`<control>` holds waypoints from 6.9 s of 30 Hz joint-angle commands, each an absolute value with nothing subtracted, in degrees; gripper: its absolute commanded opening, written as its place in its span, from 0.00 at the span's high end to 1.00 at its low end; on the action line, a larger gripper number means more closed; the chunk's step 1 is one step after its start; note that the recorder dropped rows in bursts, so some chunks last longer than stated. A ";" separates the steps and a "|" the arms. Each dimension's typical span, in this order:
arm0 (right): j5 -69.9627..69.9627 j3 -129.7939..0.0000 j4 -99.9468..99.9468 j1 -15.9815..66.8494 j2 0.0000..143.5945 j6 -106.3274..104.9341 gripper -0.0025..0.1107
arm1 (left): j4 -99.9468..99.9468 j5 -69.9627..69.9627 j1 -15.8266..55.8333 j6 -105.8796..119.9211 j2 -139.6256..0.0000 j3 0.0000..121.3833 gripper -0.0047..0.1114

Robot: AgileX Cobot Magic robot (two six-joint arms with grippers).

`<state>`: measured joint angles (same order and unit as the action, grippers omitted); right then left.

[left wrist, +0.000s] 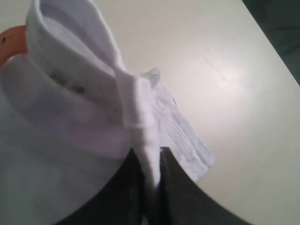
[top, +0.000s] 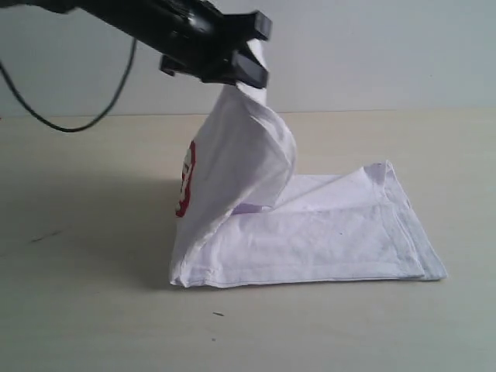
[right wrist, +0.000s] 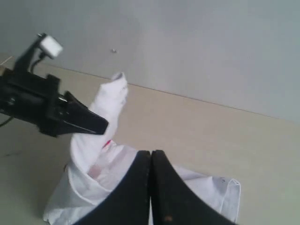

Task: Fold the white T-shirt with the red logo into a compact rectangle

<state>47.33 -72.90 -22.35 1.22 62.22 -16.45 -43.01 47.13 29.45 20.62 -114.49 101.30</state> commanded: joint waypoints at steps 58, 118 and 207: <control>28.50 -58.25 -11.38 -0.76 100.90 -2.98 0.61 | -15.26 32.39 13.77 11.74 -73.48 61.02 0.67; 43.53 -72.38 25.71 -1.96 95.74 13.44 0.98 | -19.27 27.26 13.77 12.00 -71.41 59.12 0.67; 25.04 -68.35 8.70 18.31 118.98 12.21 0.98 | -27.29 30.49 16.01 17.54 -66.63 59.12 0.67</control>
